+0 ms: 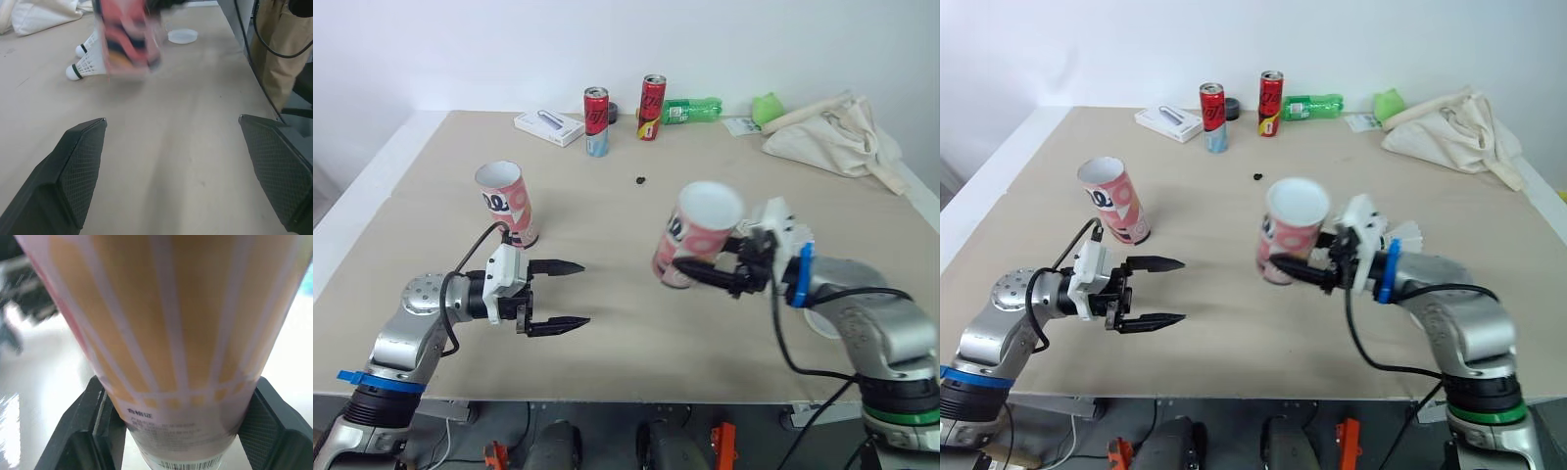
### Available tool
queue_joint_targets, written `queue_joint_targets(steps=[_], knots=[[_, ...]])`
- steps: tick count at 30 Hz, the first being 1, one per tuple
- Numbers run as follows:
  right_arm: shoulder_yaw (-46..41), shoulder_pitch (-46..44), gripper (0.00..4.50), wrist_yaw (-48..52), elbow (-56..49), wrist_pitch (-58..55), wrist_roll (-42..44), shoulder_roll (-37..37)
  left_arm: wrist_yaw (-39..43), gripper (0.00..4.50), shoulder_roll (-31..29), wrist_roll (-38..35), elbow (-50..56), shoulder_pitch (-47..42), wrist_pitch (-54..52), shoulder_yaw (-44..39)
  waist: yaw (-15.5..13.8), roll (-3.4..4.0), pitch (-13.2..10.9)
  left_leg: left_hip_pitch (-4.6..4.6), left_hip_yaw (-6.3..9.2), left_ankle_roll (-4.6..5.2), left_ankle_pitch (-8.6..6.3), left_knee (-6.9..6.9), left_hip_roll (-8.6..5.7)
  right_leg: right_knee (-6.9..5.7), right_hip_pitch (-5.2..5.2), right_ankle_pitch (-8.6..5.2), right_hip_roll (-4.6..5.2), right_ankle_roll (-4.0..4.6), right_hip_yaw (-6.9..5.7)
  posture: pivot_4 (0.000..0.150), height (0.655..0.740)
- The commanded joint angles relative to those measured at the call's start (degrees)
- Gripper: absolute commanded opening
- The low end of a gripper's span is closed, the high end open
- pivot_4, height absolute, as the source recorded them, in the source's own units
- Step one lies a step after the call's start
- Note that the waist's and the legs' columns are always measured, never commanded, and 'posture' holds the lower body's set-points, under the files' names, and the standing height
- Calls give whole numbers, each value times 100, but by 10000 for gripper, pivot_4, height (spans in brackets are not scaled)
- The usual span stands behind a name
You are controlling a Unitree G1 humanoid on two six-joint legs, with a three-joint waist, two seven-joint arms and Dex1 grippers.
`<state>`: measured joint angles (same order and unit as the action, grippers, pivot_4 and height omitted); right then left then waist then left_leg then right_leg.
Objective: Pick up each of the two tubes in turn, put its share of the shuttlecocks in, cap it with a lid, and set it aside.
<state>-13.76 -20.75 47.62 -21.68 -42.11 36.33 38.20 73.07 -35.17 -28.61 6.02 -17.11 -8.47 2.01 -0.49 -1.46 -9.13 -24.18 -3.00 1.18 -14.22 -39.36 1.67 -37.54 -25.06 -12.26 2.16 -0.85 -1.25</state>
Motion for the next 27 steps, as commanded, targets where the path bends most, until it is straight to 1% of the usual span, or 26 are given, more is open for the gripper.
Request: queue_joint_targets(steps=[1,4,7,11,14,19,22,27], knots=[[-2360,-233,30347,-1264,264,-221,245,403,56,45000,126,55,-71,-177,158,108,-8,1,-1,0,0,0,0,0,0,0,0,0,1,-1,0,1500,7324],[-3203,-232,30347,-1950,776,-436,35,791,91,45000,205,169,-234,-303,281,209,-55,3,1,-3,-4,-1,3,-2,-15,3,2,7,14,-7,3,1500,7324],[-3538,-108,30347,-2615,1752,-333,-616,1212,182,45000,251,361,-426,-435,484,341,-38,0,3,2,-14,2,1,-1,-13,13,6,14,8,-6,16,1500,7324],[-3712,-82,30347,-3353,2543,-179,-1049,1233,111,45000,377,370,-525,-619,410,383,15,10,7,18,-50,6,-1,4,-8,15,4,20,-2,-16,65,1500,7324],[-3606,-13,30347,-3532,3166,-82,-1176,1066,-103,45000,554,252,-394,-726,155,388,36,24,11,31,-82,8,-1,6,-2,15,-1,21,-18,-40,90,1500,7324],[-3336,-92,30347,-3555,3692,130,-1173,711,-202,45000,710,358,-384,-814,127,488,43,24,11,57,-103,10,0,7,5,15,9,34,-46,-41,131,1500,7324],[-3223,-247,30347,-3482,4055,276,-1140,686,-235,45000,781,498,-536,-898,257,550,42,36,9,60,-106,13,2,7,7,15,8,37,-76,-39,176,1500,7324],[-2888,-362,30347,-3483,4581,457,-1288,696,-240,45000,850,705,-832,-1049,444,635,42,36,9,72,-142,18,2,16,4,16,7,40,-87,-52,235,1500,7324]])
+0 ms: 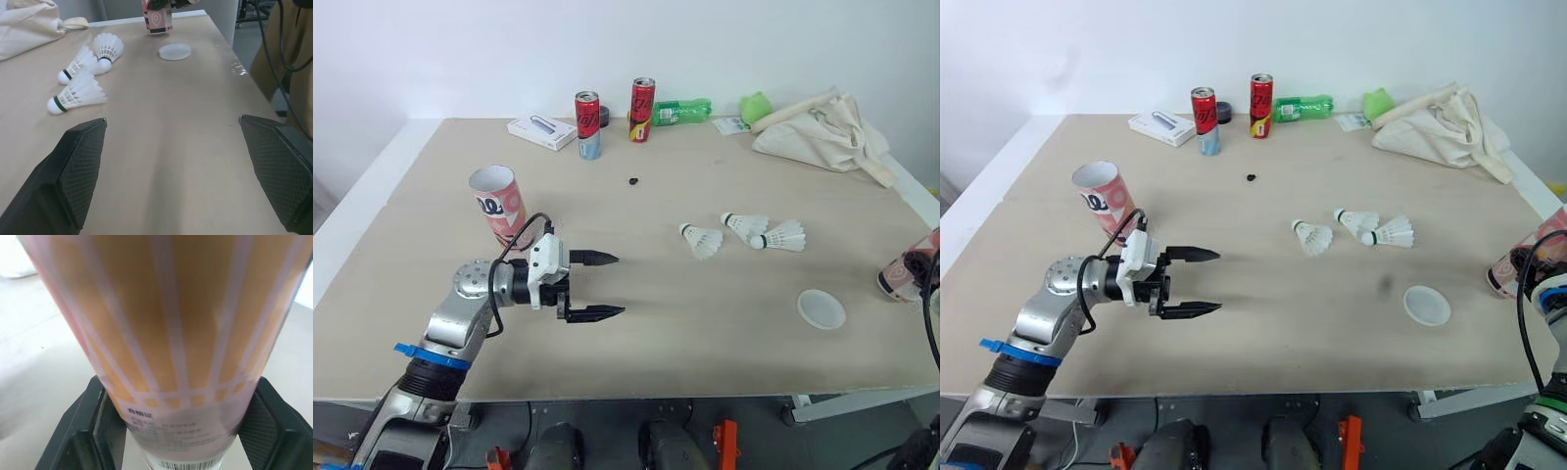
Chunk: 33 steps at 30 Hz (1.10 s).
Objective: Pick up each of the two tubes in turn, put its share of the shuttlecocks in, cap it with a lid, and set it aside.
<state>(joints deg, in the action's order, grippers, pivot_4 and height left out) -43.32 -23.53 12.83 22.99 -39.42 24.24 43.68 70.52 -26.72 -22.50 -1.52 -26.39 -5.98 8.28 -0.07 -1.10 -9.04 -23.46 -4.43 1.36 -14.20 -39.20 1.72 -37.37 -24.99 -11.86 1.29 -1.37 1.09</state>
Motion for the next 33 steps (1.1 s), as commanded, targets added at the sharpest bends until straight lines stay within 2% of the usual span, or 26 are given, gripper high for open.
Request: queue_joint_targets(steps=[1,6,12,16,28,33], knots=[[121,-73,30347,-27,171,201,-106,146,27,45000,10,122,-122,-141,232,18,0,0,0,0,-2,0,0,2,0,4,0,1,0,-2,3,1500,7324],[464,196,30347,57,121,422,-293,83,84,45000,28,178,-298,-194,353,30,2,-11,3,1,-12,2,-1,15,3,22,1,5,3,-15,22,1500,7324],[416,410,30347,129,-118,466,-114,-57,109,45000,66,206,-425,-221,474,19,1,-15,3,3,-14,3,-2,15,-1,24,4,5,3,-24,35,1500,7324],[493,514,44671,233,-228,342,-62,-43,129,45000,95,208,-496,-240,519,6,1,-20,3,4,-13,3,-1,17,1,24,4,5,1,-24,34,1500,7324],[273,499,44671,442,265,423,-8,443,162,45000,143,186,-585,-278,559,14,21,-13,4,8,-29,5,0,36,-4,29,-4,5,3,-30,52,1500,7324],[217,1100,44671,1047,-259,-23,263,544,170,45000,140,215,-650,-288,640,2,12,-13,4,9,-25,5,0,48,-7,30,-3,-2,4,-32,51,1500,7324]])
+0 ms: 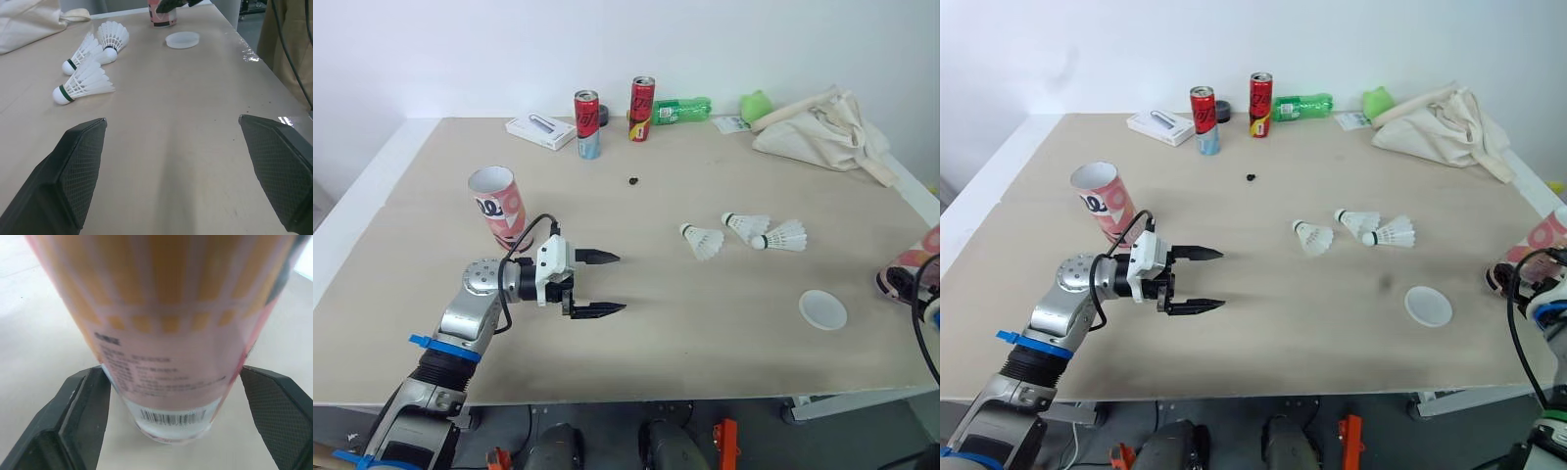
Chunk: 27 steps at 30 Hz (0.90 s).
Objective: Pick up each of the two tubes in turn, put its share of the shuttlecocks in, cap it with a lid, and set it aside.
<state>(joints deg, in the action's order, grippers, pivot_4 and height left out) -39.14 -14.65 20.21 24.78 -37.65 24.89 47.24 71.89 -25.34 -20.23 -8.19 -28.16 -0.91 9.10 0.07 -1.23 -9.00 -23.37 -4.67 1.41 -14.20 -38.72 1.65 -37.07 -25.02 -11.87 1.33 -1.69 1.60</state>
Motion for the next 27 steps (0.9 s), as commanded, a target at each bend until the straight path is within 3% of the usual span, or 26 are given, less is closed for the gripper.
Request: queue_joint_targets(steps=[1,10,17,21,27], knots=[[-210,281,44671,346,-504,-246,230,195,38,45000,0,-13,7,-112,142,-80,1,0,0,0,0,0,0,2,0,1,0,-2,0,-1,0,1500,7324],[-675,1316,44671,1024,-1811,-953,693,350,80,45000,20,-24,-147,-198,222,-121,7,0,0,5,-6,0,0,4,-2,0,-1,-1,1,-4,6,1500,7324],[-1466,2673,44671,2615,-5058,-994,2085,332,-302,45000,-350,-692,888,510,-794,-670,111,2,2,6,1,-1,-1,21,8,0,-6,-11,-6,-1,3,1500,7324],[-582,2446,44671,2695,-5789,-932,2279,508,-867,45000,-553,-945,1786,1298,-1399,-1008,185,-36,-2,21,12,-7,0,20,21,0,8,-13,-13,2,-9,1500,7324],[1406,1024,44671,2573,-5723,-665,2199,281,-2168,45000,-318,-439,2654,2267,-1266,-1264,132,-60,-4,28,8,-1,14,17,6,0,12,-16,1,28,-3,1500,7324]])
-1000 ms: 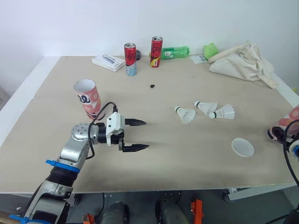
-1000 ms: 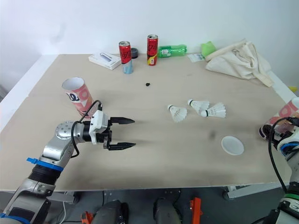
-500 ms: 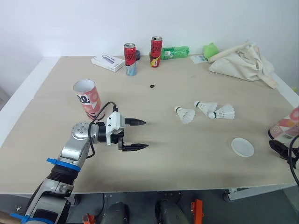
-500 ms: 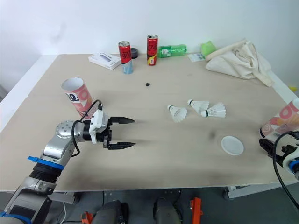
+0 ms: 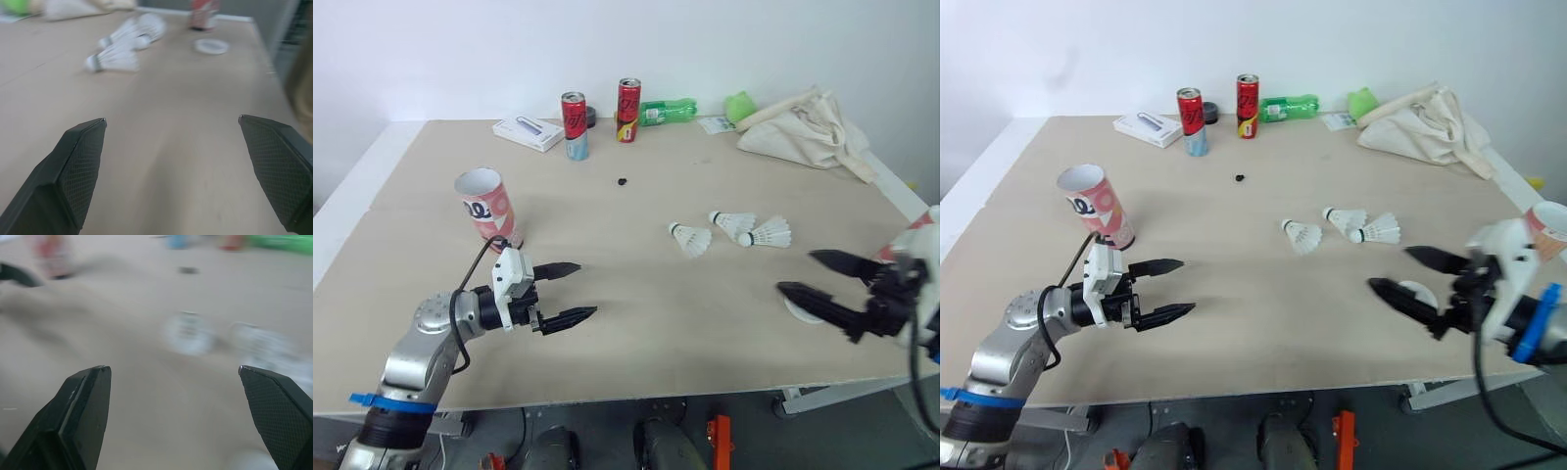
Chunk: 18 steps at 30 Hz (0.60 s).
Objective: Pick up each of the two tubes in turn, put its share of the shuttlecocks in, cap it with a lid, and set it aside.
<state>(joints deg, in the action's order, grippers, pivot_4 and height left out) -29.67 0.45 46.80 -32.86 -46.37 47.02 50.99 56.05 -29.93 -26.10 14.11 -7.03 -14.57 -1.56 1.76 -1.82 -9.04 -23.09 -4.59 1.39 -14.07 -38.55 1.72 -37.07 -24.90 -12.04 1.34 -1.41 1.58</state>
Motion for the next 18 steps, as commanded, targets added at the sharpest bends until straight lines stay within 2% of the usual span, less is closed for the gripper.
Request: queue_joint_targets(steps=[1,6,12,14,18], knots=[[675,-707,44671,-94,147,250,-46,-177,-823,45000,228,203,523,282,97,-244,-48,-3,-1,-3,0,1,1,-1,-3,0,0,1,1,1,2,1500,7324],[1802,-1636,44671,-126,912,609,-569,-704,-2110,45000,763,333,861,1080,138,-948,-52,-18,3,-17,1,1,-2,0,-7,2,-6,3,4,-12,5,1500,7324],[2439,-1958,44671,14,1454,1048,-1070,-1120,-2817,45000,1059,231,872,1542,273,-1644,-79,-19,3,-29,16,-3,-12,7,-3,0,-16,-2,3,4,-2,1500,7324],[2543,-2014,44671,52,1552,1134,-1150,-1213,-2928,45000,1069,263,725,1533,267,-1733,-76,-20,3,-27,14,-2,-12,7,-4,0,-15,-2,4,2,-10,1500,7324],[2616,-2030,44671,11,1698,1285,-1376,-1286,-3445,45000,1002,525,-9,862,18,-1773,-82,-23,2,-23,11,-3,-6,-2,-3,0,-9,6,4,2,-16,1500,7324]])
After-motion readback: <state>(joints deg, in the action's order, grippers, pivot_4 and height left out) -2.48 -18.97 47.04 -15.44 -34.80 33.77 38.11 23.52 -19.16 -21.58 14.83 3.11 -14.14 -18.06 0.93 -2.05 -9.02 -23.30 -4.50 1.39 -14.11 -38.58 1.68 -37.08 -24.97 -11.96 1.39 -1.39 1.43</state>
